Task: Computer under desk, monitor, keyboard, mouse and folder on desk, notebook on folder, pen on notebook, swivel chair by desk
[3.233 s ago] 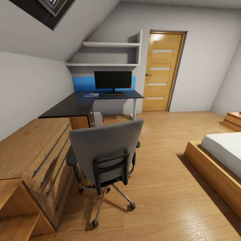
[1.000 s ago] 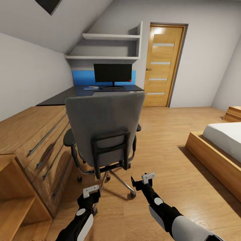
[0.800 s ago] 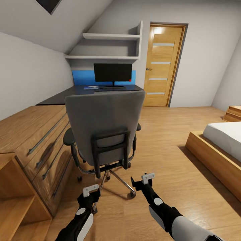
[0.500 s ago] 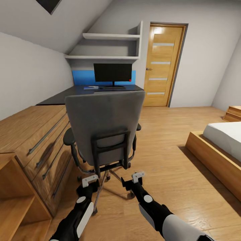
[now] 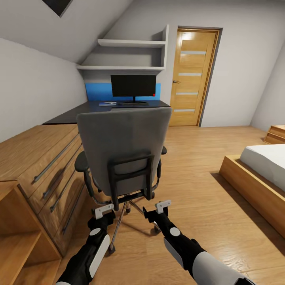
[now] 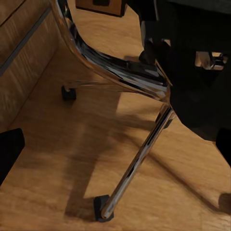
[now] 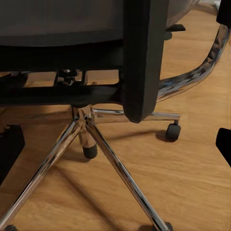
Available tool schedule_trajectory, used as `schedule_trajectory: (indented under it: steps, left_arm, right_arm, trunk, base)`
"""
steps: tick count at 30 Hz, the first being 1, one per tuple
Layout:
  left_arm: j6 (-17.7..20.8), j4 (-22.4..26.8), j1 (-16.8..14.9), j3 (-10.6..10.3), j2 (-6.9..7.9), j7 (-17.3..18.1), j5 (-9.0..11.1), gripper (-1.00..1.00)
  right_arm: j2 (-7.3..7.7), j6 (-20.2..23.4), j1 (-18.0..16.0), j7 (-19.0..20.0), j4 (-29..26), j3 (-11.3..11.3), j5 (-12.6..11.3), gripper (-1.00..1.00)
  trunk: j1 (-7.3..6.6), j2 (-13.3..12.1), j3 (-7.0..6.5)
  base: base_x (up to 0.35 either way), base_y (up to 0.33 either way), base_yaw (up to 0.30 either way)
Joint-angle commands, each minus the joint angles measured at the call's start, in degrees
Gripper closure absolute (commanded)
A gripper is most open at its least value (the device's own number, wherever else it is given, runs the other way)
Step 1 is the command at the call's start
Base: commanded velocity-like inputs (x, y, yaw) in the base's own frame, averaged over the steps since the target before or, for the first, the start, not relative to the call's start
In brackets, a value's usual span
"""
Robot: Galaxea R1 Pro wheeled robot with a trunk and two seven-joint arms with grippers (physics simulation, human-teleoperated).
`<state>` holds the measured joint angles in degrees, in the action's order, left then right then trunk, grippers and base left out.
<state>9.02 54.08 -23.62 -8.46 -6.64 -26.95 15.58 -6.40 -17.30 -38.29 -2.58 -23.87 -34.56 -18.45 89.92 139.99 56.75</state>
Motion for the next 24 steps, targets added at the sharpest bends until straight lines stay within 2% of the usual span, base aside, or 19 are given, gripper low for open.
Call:
schedule_trajectory:
  steps: [1, 17, 19, 21, 24]
  left_arm:
    - [0.2, 0.0, 0.0, -0.2, 0.04, -0.3, 0.3, -1.0]
    - [0.2, -5.4, 0.0, -1.0, -0.35, 0.2, 0.2, -1.0]
    - [0.2, -5.6, 0.0, -2.6, -0.38, 0.3, 0.2, -1.0]
    - [0.2, -5.6, 0.0, -5.2, -0.37, 0.3, 0.3, -1.0]
    - [0.2, -5.6, 0.0, -7.4, -0.33, 0.3, 0.3, -1.0]
  right_arm:
    - [0.05, -0.3, -0.1, -0.3, 0.1, -0.5, -0.5, -1.0]
    - [0.16, -0.3, -0.1, -0.6, 0.1, -0.3, -0.7, -1.0]
    - [0.16, -0.3, -0.1, -0.6, 0.1, -0.3, -0.7, -1.0]
    - [0.19, -0.3, 0.0, -0.6, 0.1, -0.3, -0.7, -1.0]
    - [0.22, -0.3, 0.0, -0.6, 0.1, -0.3, -0.7, -1.0]
  trunk:
    - [-0.01, 0.0, 0.05]
    - [-0.01, 0.0, 0.05]
    - [-0.01, 0.0, 0.05]
    - [-0.01, 0.0, 0.05]
    - [-0.01, 0.0, 0.05]
  base:
    - [0.0, 0.0, 0.0]
    - [0.0, 0.0, 0.0]
    - [0.0, 0.0, 0.0]
    - [0.0, 0.0, 0.0]
    - [0.0, 0.0, 0.0]
